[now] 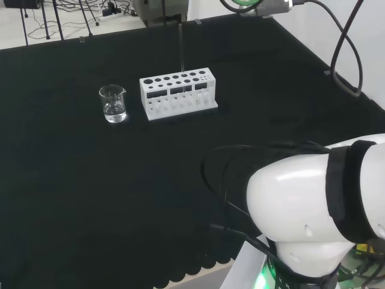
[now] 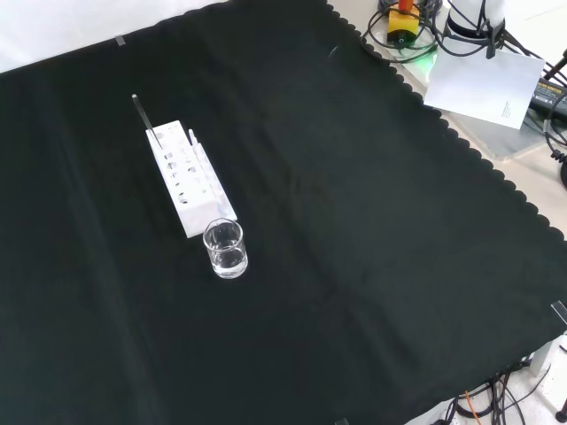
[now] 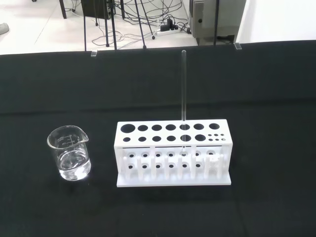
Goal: Take the glass rod from the white test tube rack.
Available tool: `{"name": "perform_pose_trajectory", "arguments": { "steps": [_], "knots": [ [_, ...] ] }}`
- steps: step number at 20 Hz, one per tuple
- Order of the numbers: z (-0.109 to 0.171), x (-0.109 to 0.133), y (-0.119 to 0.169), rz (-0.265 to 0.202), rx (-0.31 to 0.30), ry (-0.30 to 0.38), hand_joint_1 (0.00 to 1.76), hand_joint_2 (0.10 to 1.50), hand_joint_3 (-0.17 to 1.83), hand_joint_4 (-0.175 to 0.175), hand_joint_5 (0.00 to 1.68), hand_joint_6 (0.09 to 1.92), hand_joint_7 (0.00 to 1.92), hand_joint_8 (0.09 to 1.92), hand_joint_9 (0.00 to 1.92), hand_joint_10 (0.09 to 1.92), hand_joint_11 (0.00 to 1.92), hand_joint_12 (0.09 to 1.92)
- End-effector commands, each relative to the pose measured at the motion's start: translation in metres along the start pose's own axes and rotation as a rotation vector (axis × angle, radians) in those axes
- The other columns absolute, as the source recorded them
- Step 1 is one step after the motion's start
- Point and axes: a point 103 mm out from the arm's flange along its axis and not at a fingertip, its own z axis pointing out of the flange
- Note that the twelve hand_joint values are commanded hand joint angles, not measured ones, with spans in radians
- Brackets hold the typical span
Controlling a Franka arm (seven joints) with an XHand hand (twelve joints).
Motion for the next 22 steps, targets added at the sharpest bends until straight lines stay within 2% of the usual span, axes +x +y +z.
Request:
{"name": "perform_pose_trajectory", "arguments": {
  "steps": [1, 6, 11, 12, 15, 16, 17, 20, 21, 22],
  "knots": [
    [0.0, 0.0, 0.0, 0.004, -0.014, -0.004, 0.5, 0.87, 0.6, -0.151, 0.0, 0.09, 0.0, 0.44, 0.0, 0.73, 0.0, 1.03],
    [-0.001, -0.005, 0.001, 0.016, -0.009, -0.002, 0.49, 0.93, 0.48, -0.151, 0.0, 0.09, 0.0, 0.41, 0.0, 0.72, 0.0, 0.99],
    [0.003, -0.004, 0.01, 0.003, 0.014, -0.031, 0.48, 0.94, 0.46, -0.149, 0.0, 0.09, 0.0, 0.42, 0.0, 0.71, 0.0, 0.96],
    [0.005, -0.004, 0.014, 0.043, 0.028, -0.052, 0.48, 0.94, 0.46, -0.149, 0.0, 0.09, 0.0, 0.42, 0.0, 0.71, 0.0, 0.96],
    [0.006, -0.002, 0.029, 0.05, 0.034, -0.046, 0.48, 0.95, 0.45, -0.148, 0.0, 0.09, 0.0, 0.43, 0.0, 0.71, 0.0, 0.95],
    [0.006, -0.015, 0.02, 0.038, 0.004, -0.022, 0.47, 0.95, 0.45, -0.147, 0.0, 0.09, 0.0, 0.44, 0.0, 0.71, 0.0, 0.96],
    [0.006, -0.019, 0.02, 0.032, 0.002, -0.022, 0.47, 0.95, 0.44, -0.147, 0.0, 0.09, 0.0, 0.46, 0.0, 0.71, 0.0, 0.96],
    [0.007, -0.016, 0.048, 0.096, 0.069, -0.079, 0.47, 0.96, 0.42, -0.149, 0.0, 0.09, 0.0, 0.53, 0.0, 0.75, 0.0, 1.01],
    [0.009, -0.013, 0.063, 0.11, 0.087, -0.099, 0.46, 0.96, 0.42, -0.152, 0.0, 0.09, 0.0, 0.56, 0.0, 0.77, 0.0, 1.03],
    [0.01, -0.008, 0.078, 0.101, 0.094, -0.107, 0.46, 0.96, 0.42, -0.154, 0.0, 0.09, 0.0, 0.59, 0.0, 0.79, 0.0, 1.06]
  ]
}}
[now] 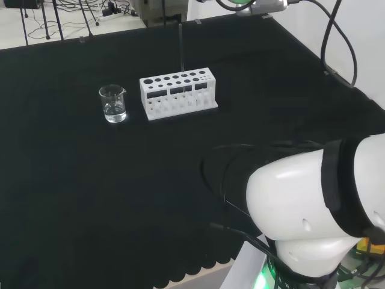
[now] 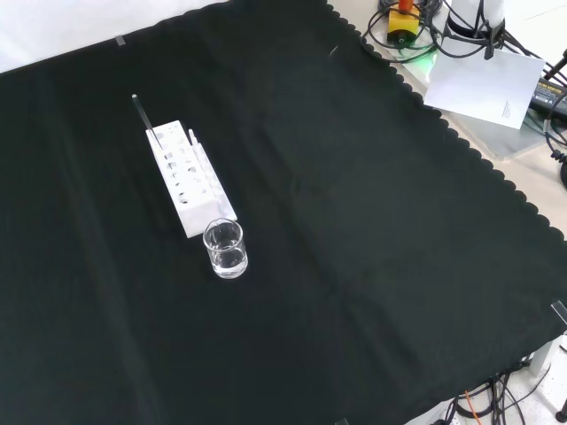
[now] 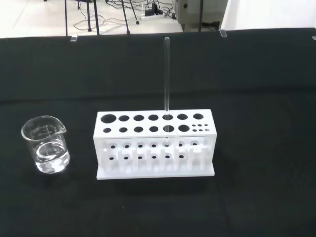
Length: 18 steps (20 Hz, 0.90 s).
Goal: Take the glass rod from the white test tube rack.
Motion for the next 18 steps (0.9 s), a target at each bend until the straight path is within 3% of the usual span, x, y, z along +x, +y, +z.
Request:
{"name": "perform_pose_trajectory", "arguments": {
  "steps": [1, 7, 10, 15, 18],
  "knots": [
    [-0.006, 0.005, 0.068, 0.056, 0.045, -0.074, 0.46, 0.97, 0.42, -0.156, 0.0, 0.09, 0.0, 0.62, 0.0, 0.81, 0.0, 1.09],
    [-0.007, 0.0, 0.117, 0.016, 0.008, -0.027, 0.45, 0.97, 0.41, -0.158, 0.01, 0.09, 0.0, 0.71, 0.0, 0.85, 0.0, 1.14],
    [0.0, -0.007, 0.137, -0.03, 0.014, -0.028, 0.45, 0.97, 0.41, -0.157, 0.02, 0.09, 0.0, 0.75, 0.01, 0.86, 0.0, 1.14],
    [0.012, -0.018, 0.167, -0.059, 0.021, 0.012, 0.45, 0.97, 0.42, -0.156, 0.03, 0.09, 0.0, 0.8, 0.03, 0.87, 0.0, 1.15],
    [0.018, -0.018, 0.186, -0.023, 0.055, -0.028, 0.45, 0.97, 0.42, -0.156, 0.03, 0.09, 0.0, 0.82, 0.04, 0.88, 0.0, 1.16]
  ]
}}
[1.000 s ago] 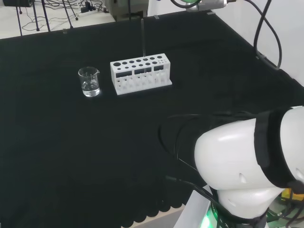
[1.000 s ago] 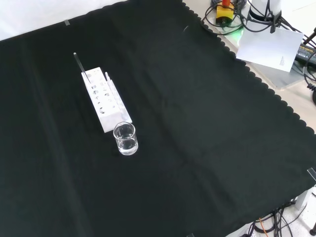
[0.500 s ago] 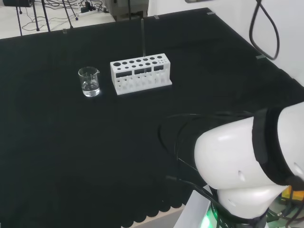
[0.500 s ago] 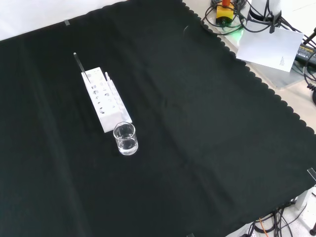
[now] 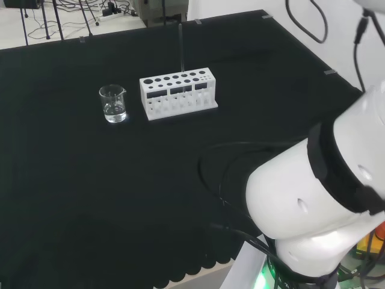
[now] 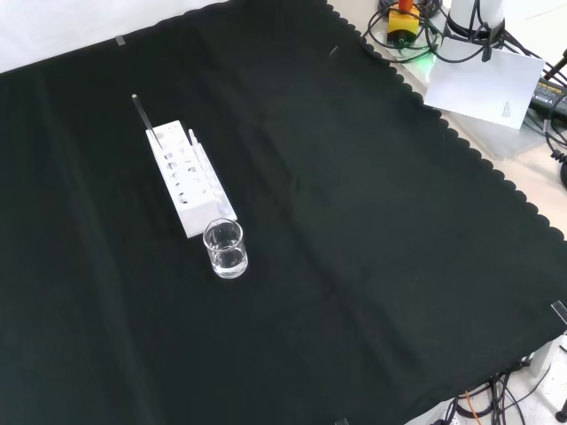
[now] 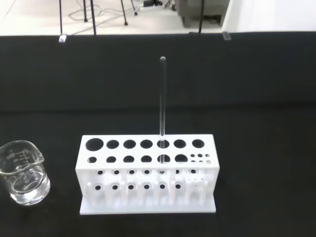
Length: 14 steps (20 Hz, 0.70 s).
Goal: Take the glass rod from the white test tube rack.
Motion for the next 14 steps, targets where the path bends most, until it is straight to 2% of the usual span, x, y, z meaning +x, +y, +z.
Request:
{"name": "perform_pose_trajectory", "arguments": {
  "steps": [1, 2, 4, 7, 10, 11, 12, 14],
  "knots": [
    [0.012, -0.016, 0.079, -0.008, 0.017, -0.011, 0.45, 0.97, 0.42, -0.156, 0.04, 0.09, 0.0, 0.82, 0.05, 0.88, 0.0, 1.17],
    [0.015, -0.018, 0.085, -0.005, 0.028, -0.02, 0.45, 0.97, 0.42, -0.156, 0.04, 0.09, 0.0, 0.83, 0.05, 0.88, 0.0, 1.17],
    [0.02, -0.018, 0.1, -0.029, 0.032, -0.023, 0.45, 0.97, 0.42, -0.156, 0.04, 0.09, 0.01, 0.84, 0.06, 0.88, 0.0, 1.19],
    [0.043, -0.035, 0.122, -0.061, 0.022, 0.02, 0.45, 0.97, 0.42, -0.156, 0.06, 0.09, 0.03, 0.85, 0.08, 0.88, 0.0, 1.21],
    [0.051, -0.028, 0.139, -0.082, 0.023, 0.028, 0.46, 0.97, 0.42, -0.158, 0.07, 0.09, 0.05, 0.86, 0.11, 0.88, 0.0, 1.24],
    [0.053, -0.027, 0.145, -0.044, 0.049, 0.009, 0.46, 0.97, 0.42, -0.158, 0.08, 0.09, 0.05, 0.87, 0.11, 0.88, 0.0, 1.25],
    [0.056, -0.024, 0.152, -0.041, 0.064, 0.004, 0.46, 0.97, 0.42, -0.159, 0.08, 0.09, 0.06, 0.87, 0.12, 0.88, 0.0, 1.26],
    [0.064, -0.02, 0.164, -0.068, 0.079, 0.008, 0.46, 0.97, 0.42, -0.16, 0.09, 0.09, 0.06, 0.87, 0.13, 0.88, 0.0, 1.27]
  ]
}}
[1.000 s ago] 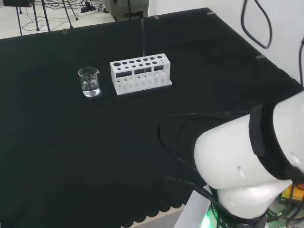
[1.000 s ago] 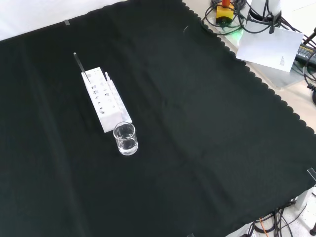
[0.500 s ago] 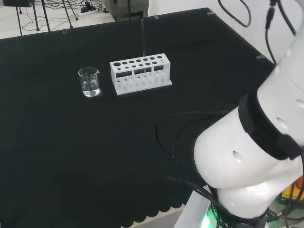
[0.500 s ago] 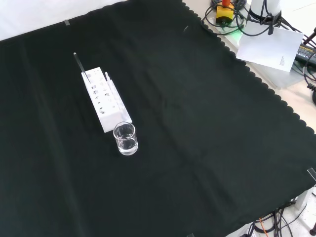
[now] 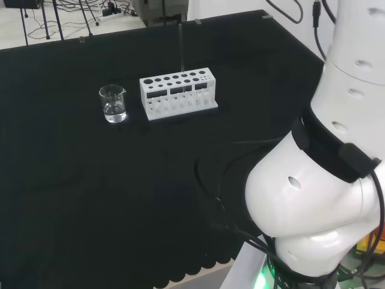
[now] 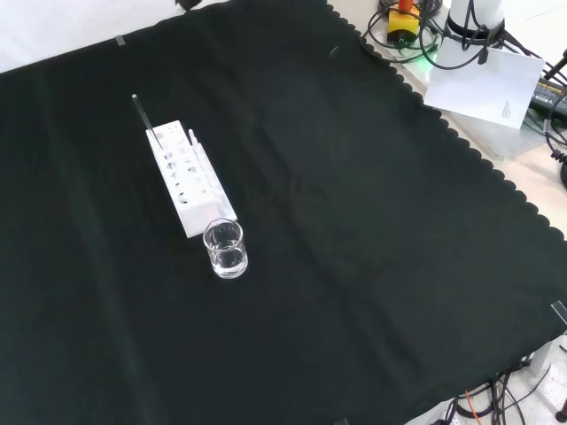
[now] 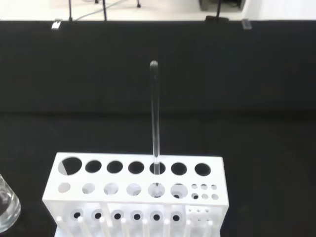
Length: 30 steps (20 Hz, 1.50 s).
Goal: Take the glass rod from the white test tube rack.
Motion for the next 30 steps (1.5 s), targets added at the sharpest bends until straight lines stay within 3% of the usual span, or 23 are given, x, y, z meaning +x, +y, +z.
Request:
{"name": "perform_pose_trajectory", "arguments": {
  "steps": [1, 8, 16, 21, 25, 30],
  "knots": [
    [0.02, -0.002, 0.053, -0.015, 0.029, 0.009, 0.46, 0.97, 0.42, -0.16, 0.09, 0.09, 0.06, 0.87, 0.13, 0.88, 0.0, 1.28],
    [0.063, -0.011, 0.07, -0.079, 0.05, 0.059, 0.46, 0.97, 0.42, -0.165, 0.11, 0.09, 0.13, 0.89, 0.21, 0.89, 0.0, 1.31],
    [0.093, -0.009, 0.093, -0.044, 0.082, 0.038, 0.46, 0.97, 0.43, -0.172, 0.15, 0.09, 0.24, 0.9, 0.31, 0.88, 0.0, 1.36],
    [0.113, -0.012, 0.104, -0.083, 0.085, 0.076, 0.48, 0.97, 0.44, -0.175, 0.21, 0.09, 0.49, 0.91, 0.58, 0.86, 0.09, 1.43],
    [0.124, -0.011, 0.11, -0.068, 0.101, 0.057, 0.51, 0.97, 0.44, -0.175, 0.27, 0.09, 0.61, 0.93, 0.7, 0.86, 0.2, 1.41],
    [0.131, -0.004, 0.112, -0.113, 0.082, 0.082, 0.56, 0.96, 0.45, -0.175, 0.36, 0.1, 0.76, 0.93, 0.87, 0.88, 0.29, 1.38]
  ]
}}
